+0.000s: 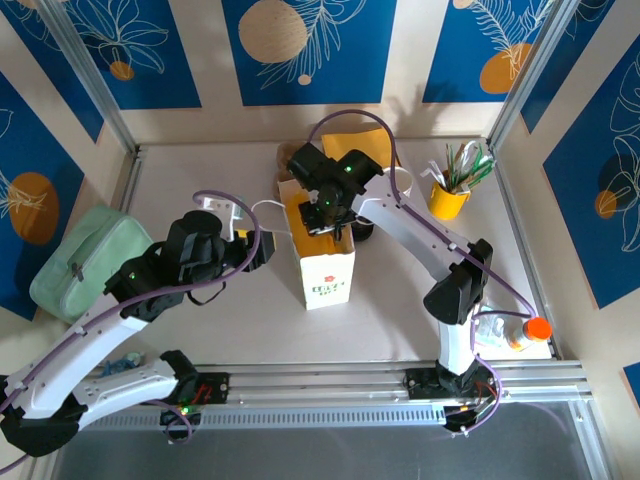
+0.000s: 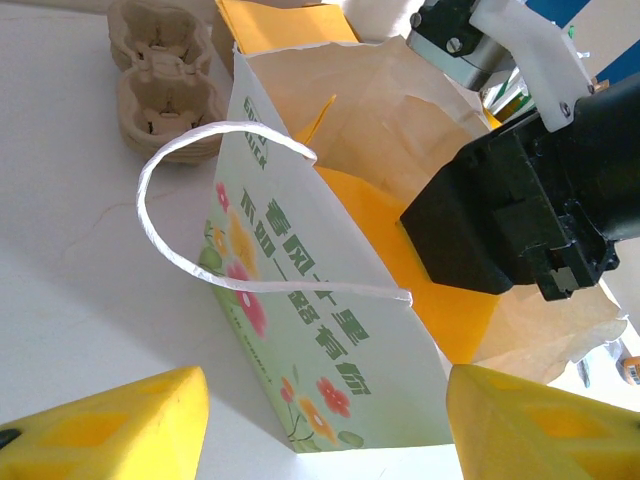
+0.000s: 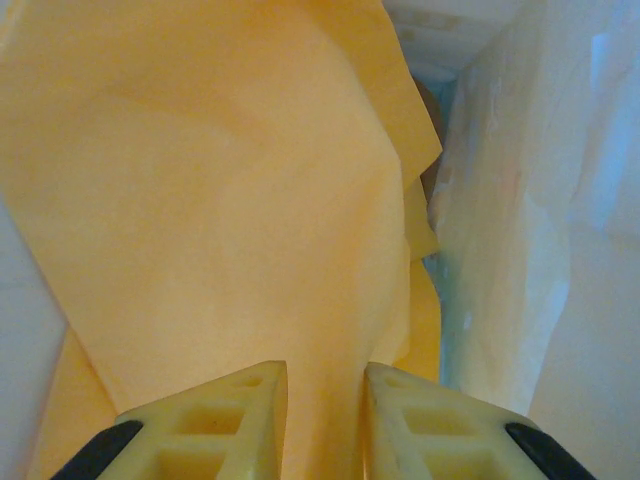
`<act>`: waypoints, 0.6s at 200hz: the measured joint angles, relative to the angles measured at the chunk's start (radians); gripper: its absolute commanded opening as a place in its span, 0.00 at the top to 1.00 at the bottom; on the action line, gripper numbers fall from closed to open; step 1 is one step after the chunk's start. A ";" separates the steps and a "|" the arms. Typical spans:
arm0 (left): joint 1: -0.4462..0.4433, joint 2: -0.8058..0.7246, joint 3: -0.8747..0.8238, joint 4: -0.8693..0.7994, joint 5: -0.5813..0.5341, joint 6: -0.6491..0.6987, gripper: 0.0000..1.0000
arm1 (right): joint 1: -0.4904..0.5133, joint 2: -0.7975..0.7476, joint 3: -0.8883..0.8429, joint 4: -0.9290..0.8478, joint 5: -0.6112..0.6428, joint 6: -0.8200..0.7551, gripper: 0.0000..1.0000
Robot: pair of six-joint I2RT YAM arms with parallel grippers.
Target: Pack the takeout coffee
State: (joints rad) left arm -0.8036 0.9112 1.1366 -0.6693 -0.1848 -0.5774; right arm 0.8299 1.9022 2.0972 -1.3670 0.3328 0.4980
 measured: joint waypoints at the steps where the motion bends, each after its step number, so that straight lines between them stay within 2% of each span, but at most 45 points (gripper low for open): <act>1: 0.000 0.000 0.000 0.000 0.000 0.000 0.36 | 0.000 0.000 0.000 0.002 0.000 0.000 0.74; 45: 0.000 0.000 -0.003 0.000 0.000 -0.001 0.36 | -0.018 0.000 0.000 0.085 -0.031 0.000 0.76; 81: 0.000 -0.002 -0.003 0.000 -0.002 -0.001 0.35 | -0.040 0.015 0.000 0.140 -0.057 0.001 0.71; 120: 0.000 -0.018 -0.009 0.000 -0.008 -0.001 0.35 | -0.047 0.077 -0.002 0.154 -0.071 0.000 0.73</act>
State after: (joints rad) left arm -0.8036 0.8936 1.1275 -0.6693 -0.1932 -0.5781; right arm 0.7830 1.9793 2.0953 -1.2125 0.2619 0.4984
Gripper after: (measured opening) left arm 0.646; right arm 0.286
